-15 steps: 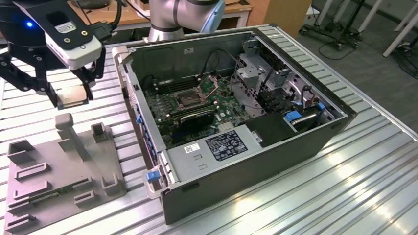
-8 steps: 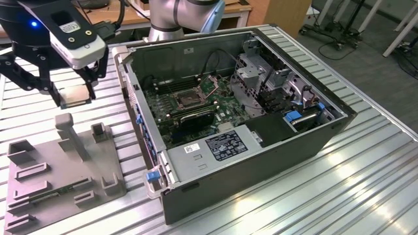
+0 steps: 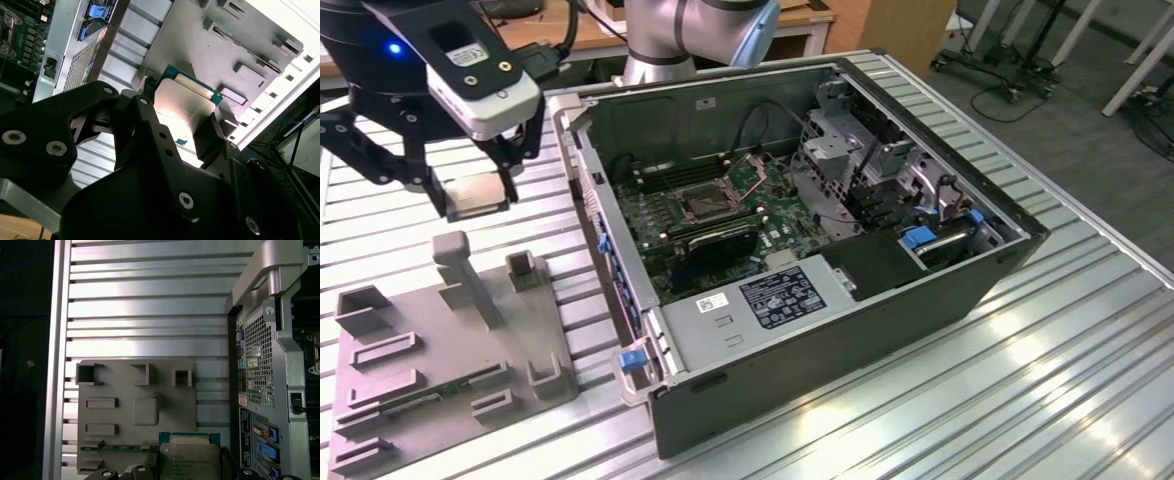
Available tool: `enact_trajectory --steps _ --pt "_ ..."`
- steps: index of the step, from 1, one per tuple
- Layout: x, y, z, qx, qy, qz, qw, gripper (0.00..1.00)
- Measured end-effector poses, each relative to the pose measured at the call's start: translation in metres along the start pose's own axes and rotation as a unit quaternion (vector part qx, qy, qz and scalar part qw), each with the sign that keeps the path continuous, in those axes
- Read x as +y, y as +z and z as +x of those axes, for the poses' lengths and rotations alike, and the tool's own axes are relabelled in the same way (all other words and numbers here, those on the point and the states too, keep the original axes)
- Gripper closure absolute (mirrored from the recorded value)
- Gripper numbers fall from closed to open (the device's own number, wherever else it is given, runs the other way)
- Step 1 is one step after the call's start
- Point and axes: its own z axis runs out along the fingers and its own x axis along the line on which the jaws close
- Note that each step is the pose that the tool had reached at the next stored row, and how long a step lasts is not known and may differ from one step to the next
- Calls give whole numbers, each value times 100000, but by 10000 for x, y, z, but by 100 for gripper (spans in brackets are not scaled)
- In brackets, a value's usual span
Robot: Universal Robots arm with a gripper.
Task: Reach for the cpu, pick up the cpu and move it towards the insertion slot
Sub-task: 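Pick up the cpu and move it towards the insertion slot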
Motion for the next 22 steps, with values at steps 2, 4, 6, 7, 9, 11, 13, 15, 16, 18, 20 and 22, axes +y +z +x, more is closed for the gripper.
enact_trajectory --steps 2,4,6,7,9,11,13,15,16,18,20,22 --pt "0 0 -9 -3 -2 -3 100000 45" --pt "0 0 -15 -1 3 -2 100000 45" --pt "0 0 -25 -1 -1 -2 100000 45" --pt "0 0 -29 0 0 -1 100000 45" --pt "0 0 -33 -2 5 -3 100000 45" --pt "0 0 -37 1 1 1 100000 45" --pt "0 0 -53 0 -1 1 100000 45" --pt "0 0 -55 -5 15 -3 100000 45" --pt "0 0 -65 -2 12 -2 100000 45" --pt "0 0 -76 0 11 1 100000 45" --pt "1 0 -80 -1 10 -3 100000 45" --pt "1 -1 -98 -2 6 4 100000 45"
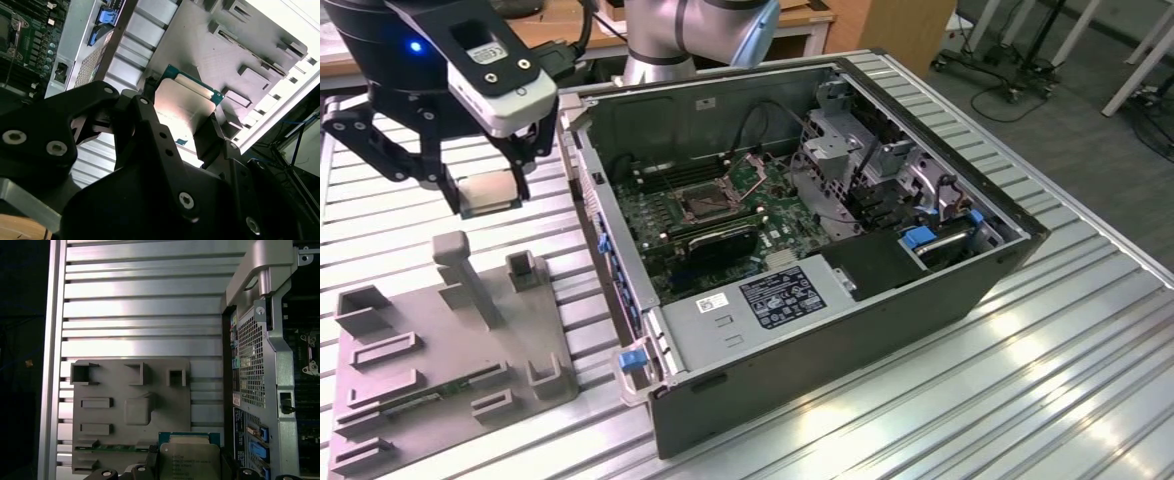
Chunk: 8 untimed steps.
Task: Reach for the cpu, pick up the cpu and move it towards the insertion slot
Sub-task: 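Pick up the cpu and move it towards the insertion slot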
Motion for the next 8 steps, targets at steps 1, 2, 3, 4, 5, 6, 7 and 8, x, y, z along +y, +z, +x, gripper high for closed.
enact_trajectory --steps 1,2,3,4,5,6,7,8 --pt "0 0 -5 0 3 -5 100000 45" --pt "0 0 -11 1 1 -7 100000 45" --pt "0 0 -15 1 3 -7 100000 45" --pt "0 0 -18 1 4 -7 100000 45" --pt "0 1 -21 -3 7 -8 100000 45" --pt "0 0 -24 0 6 -5 100000 45" --pt "0 0 -27 1 3 -4 100000 45" --pt "0 0 -30 0 4 -5 100000 45"
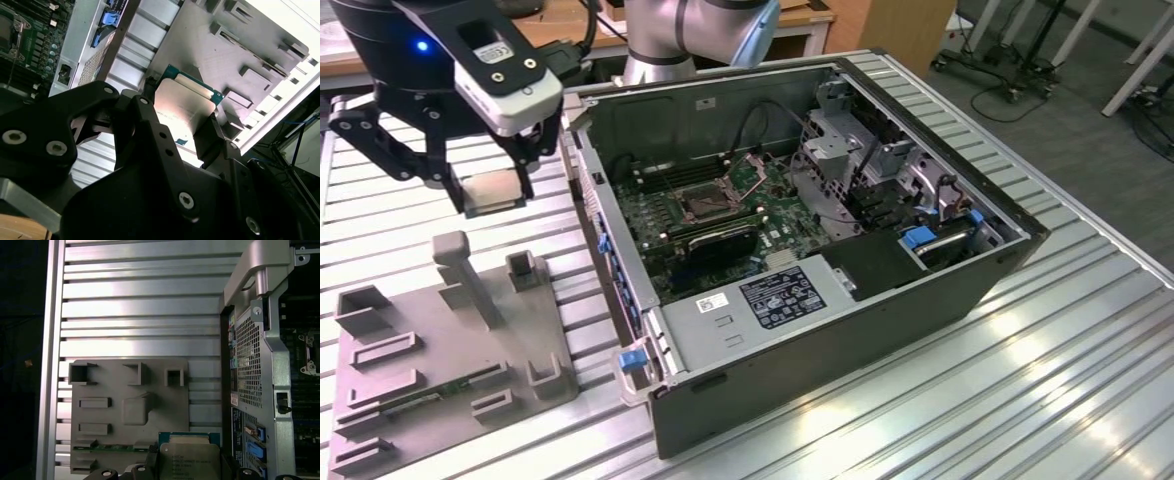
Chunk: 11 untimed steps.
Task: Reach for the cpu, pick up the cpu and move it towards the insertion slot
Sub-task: 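Pick up the cpu and move it towards the insertion slot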
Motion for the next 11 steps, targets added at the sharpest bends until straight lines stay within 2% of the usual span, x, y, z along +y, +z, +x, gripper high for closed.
enact_trajectory --steps 11 --pt "0 0 -36 -1 -1 -1 100000 45"
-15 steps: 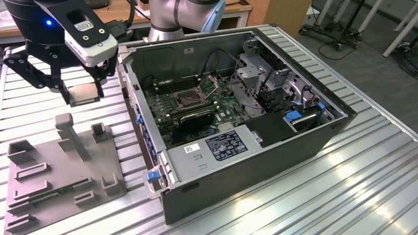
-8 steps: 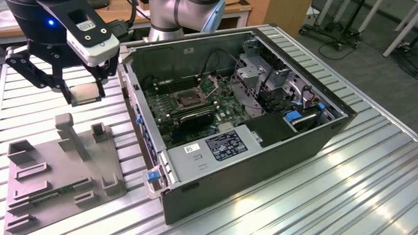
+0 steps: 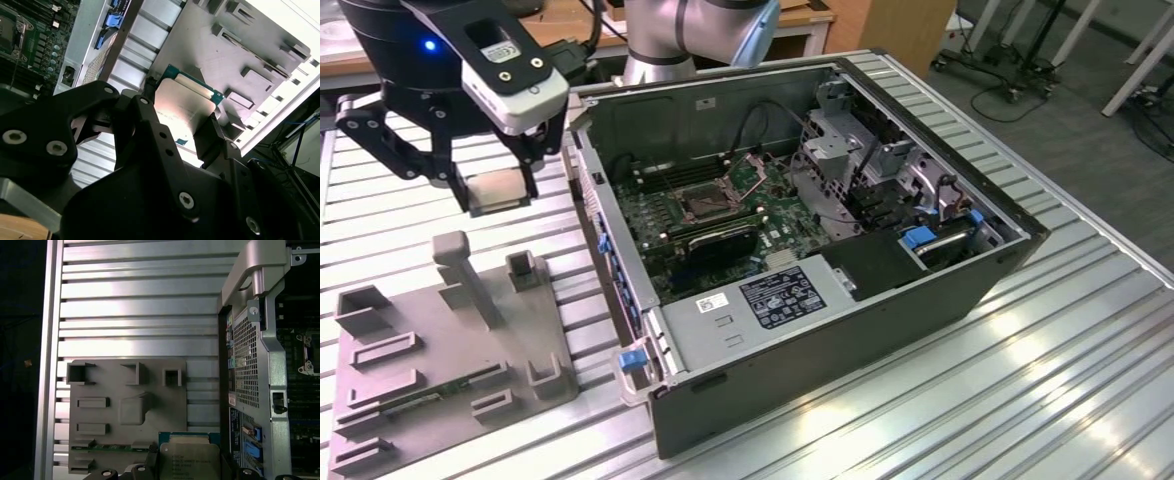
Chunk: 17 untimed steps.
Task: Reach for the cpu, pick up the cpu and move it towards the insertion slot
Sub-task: 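Pick up the cpu and move it towards the insertion slot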
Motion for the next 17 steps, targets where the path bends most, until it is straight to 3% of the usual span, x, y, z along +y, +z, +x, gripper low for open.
enact_trajectory --steps 17 --pt "0 0 -47 0 3 1 100000 45"
